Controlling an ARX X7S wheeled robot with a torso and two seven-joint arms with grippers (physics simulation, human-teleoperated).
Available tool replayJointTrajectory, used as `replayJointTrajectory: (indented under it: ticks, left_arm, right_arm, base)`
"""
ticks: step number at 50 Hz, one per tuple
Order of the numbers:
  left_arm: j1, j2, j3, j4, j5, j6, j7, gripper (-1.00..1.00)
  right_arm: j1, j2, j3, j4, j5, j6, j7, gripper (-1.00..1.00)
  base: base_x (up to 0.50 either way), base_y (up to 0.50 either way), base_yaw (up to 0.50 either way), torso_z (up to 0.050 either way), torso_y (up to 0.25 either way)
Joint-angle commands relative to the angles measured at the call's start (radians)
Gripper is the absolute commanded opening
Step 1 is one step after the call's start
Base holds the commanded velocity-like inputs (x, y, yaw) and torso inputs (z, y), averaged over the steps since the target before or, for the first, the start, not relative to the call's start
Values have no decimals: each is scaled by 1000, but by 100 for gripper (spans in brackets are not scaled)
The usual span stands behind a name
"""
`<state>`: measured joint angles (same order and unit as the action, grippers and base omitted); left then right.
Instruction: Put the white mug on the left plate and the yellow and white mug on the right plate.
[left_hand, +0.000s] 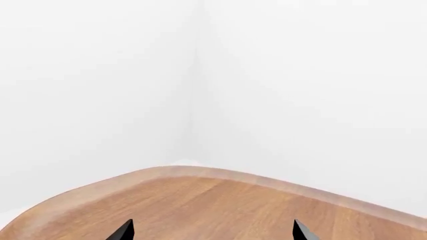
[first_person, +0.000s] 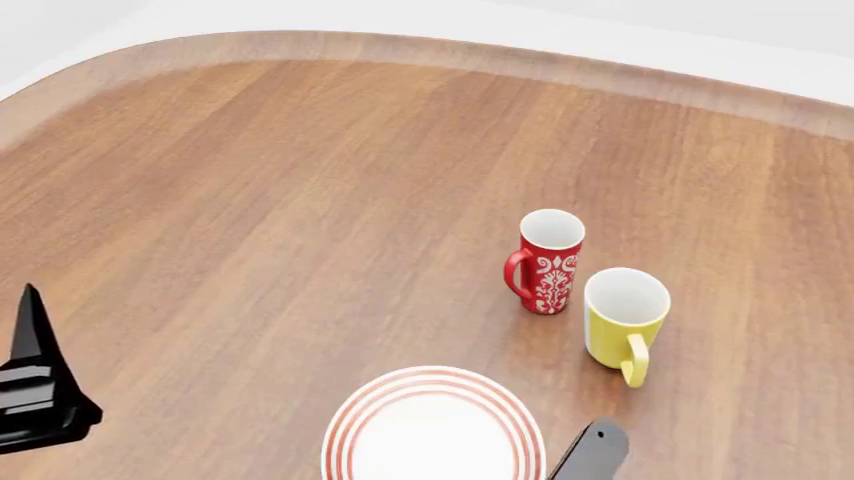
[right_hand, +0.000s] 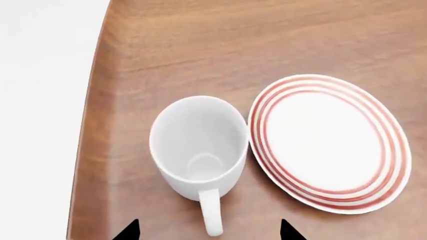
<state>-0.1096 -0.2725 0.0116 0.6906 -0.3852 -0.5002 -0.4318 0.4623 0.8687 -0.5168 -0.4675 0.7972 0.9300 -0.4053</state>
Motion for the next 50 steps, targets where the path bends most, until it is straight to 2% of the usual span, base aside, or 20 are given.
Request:
replayJointTrajectory:
  ticks: [1, 7, 21, 50]
  left_arm:
    - [1, -4, -6, 2, -8, -1, -9, 100]
    - [4, -5, -2, 6, -8, 3, -11, 100]
    - [6, -13, -4, 15, -20, -3, -18, 100]
    - [11, -24, 2, 35, -32, -4, -34, 100]
  right_arm:
    - [55, -40, -72, 75, -63, -7, -52, 100]
    - [46, -72, -88, 149, -92, -65, -80, 100]
    - [54, -122, -152, 243, -141, -86, -114, 100]
    - [68, -156, -208, 335, -180, -104, -151, 100]
  base:
    - [0, 0, 0, 0, 0]
    - [0, 0, 0, 0, 0]
    - [0, 0, 0, 0, 0]
    - [0, 0, 0, 0, 0]
